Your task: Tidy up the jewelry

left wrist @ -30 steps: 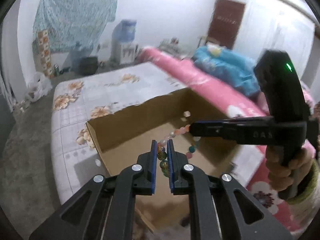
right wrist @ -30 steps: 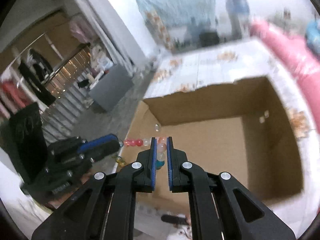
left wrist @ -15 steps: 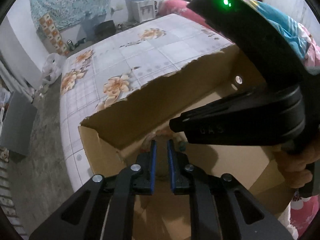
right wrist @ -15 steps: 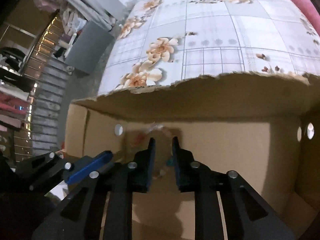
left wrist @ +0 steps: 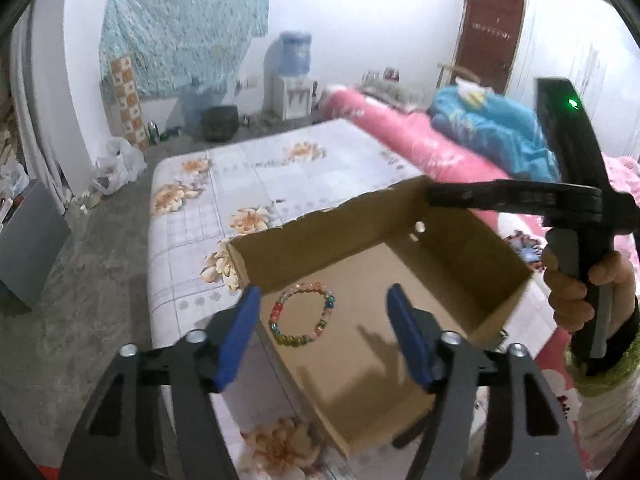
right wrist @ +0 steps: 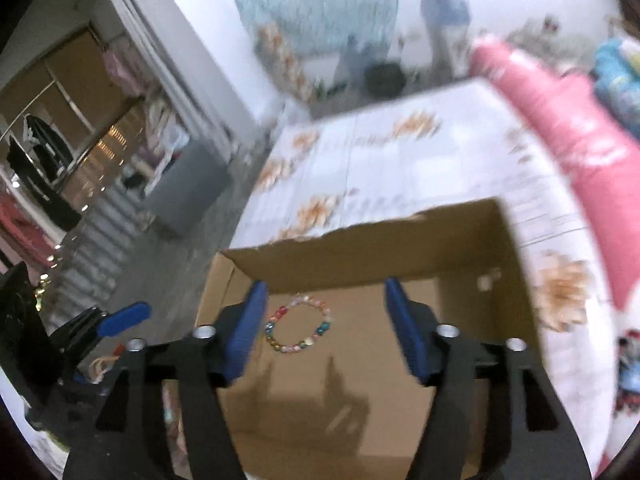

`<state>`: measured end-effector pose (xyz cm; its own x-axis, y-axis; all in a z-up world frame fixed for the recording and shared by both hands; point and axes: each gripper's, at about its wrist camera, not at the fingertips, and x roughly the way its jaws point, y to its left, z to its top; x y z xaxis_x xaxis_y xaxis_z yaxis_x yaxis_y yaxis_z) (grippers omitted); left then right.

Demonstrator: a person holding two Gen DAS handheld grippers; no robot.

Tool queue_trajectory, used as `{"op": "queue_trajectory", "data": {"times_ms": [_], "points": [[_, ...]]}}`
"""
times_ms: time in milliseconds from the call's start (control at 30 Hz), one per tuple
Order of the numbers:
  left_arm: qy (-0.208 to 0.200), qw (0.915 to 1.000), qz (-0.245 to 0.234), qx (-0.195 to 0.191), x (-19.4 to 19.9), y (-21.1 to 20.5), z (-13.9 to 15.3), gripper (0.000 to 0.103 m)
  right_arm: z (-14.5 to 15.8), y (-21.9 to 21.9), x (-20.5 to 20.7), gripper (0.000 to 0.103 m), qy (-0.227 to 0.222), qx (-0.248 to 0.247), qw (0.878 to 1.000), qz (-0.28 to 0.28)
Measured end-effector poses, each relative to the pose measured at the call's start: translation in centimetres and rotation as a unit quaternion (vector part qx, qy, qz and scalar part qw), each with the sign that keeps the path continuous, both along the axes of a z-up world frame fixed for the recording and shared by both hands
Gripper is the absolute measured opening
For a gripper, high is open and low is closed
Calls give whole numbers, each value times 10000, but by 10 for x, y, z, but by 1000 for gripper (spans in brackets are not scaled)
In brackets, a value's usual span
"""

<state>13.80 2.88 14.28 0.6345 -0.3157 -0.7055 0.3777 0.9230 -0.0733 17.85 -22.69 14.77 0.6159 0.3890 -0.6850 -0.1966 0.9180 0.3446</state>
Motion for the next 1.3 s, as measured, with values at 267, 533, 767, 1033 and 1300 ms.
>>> {"op": "queue_trajectory", "data": {"times_ms": [267, 533, 767, 1033, 1300], "points": [[-320, 9985, 436, 70, -68, -3, -4, 77, 21, -9, -92, 95, -960, -768, 9905, -611], [-408, 9976, 507, -216, -114, -33, -32, 83, -18, -13, -128, 95, -784, -1700, 9778, -942], [-32, 9976, 447, -527, -147, -67, -69, 90, -42, -19, -151, 95, -1094, -2679, 9486, -1283], [93, 9961, 47, -881, -170, -81, -68, 97, -47, -47, -170, 95, -1328, -2120, 9571, -1463], [353, 9945, 58, -983, -162, -83, -73, 97, -51, -62, -175, 95, -1420, -1821, 9605, -1551]]}}
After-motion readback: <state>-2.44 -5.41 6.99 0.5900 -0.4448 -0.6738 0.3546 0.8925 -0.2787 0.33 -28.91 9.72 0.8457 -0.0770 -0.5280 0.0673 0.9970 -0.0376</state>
